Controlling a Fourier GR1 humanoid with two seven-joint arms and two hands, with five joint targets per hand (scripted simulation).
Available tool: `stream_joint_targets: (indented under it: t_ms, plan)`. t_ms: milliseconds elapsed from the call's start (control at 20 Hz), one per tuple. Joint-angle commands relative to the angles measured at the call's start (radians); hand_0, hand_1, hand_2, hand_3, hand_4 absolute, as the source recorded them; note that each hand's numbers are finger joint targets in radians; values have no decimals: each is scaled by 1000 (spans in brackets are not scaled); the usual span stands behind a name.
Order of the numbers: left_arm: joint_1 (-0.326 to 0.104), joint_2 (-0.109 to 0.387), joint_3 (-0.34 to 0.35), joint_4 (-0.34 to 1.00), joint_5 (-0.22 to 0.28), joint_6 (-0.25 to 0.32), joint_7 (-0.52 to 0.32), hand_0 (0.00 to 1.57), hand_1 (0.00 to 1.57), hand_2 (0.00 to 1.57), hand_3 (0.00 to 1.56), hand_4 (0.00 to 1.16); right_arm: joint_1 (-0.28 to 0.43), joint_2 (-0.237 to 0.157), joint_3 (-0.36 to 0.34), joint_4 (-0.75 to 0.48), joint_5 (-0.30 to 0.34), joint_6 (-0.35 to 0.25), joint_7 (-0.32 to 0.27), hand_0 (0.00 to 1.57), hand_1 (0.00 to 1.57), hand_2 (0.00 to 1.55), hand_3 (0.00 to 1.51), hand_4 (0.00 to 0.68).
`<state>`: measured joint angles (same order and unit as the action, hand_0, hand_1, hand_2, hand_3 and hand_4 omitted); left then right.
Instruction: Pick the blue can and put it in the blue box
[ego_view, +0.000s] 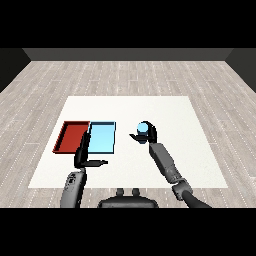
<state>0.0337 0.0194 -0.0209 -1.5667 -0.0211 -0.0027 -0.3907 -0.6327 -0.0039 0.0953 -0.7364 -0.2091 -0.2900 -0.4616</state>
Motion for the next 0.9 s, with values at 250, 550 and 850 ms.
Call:
stream_joint_targets:
  t_ms: [250, 550, 850]
  plan:
    - [-85, -19, -89, 27, 25, 37, 68, 0, 0, 0, 0, 0, -97, 4, 89, -23, -47, -56, 11, 1444, 1444, 1468, 1345, 556]
    - [-103, -19, -114, 37, 34, 55, 64, 0, 0, 0, 0, 0, 169, -60, 100, -388, 29, 31, 140, 1444, 1444, 1467, 1342, 563]
    - [-154, -19, -156, 89, 71, 96, 62, 0, 0, 0, 0, 0, 211, -28, 91, -482, 74, 36, 151, 1459, 1459, 1464, 1369, 566]
